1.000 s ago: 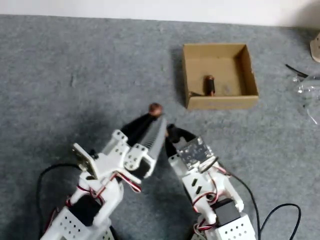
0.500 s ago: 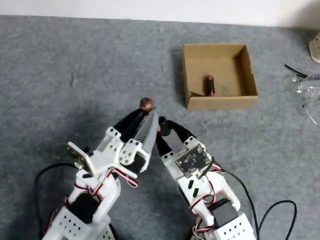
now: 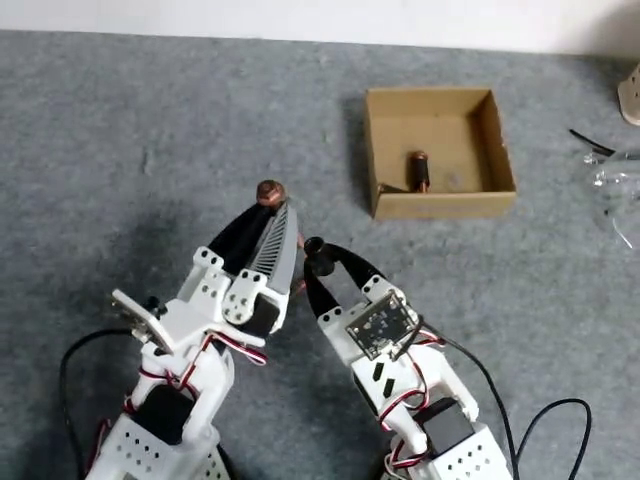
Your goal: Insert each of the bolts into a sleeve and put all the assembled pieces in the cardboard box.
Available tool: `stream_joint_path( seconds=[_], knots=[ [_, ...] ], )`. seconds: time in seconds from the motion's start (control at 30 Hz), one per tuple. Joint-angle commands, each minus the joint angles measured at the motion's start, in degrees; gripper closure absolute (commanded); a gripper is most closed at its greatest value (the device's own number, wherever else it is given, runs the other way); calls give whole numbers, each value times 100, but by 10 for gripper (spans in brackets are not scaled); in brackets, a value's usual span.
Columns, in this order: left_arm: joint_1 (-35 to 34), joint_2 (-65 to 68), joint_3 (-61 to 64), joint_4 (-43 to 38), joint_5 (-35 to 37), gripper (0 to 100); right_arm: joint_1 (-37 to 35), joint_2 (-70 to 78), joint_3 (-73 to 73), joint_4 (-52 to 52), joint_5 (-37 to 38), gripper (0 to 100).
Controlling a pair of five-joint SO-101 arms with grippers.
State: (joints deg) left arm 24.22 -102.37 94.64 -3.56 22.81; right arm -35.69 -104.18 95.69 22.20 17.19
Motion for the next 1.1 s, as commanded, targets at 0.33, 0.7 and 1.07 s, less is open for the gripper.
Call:
stream_joint_path(
  seconds=[0.33,0.7,1.07],
  knots=[
    [365,-127,180,-220,0,994,-321,-127,224,-198,325,994],
    [224,-127,251,220,26,994,-277,-127,198,-198,343,994],
    [180,-127,251,492,26,994,-163,-127,180,-215,334,994]
  ],
)
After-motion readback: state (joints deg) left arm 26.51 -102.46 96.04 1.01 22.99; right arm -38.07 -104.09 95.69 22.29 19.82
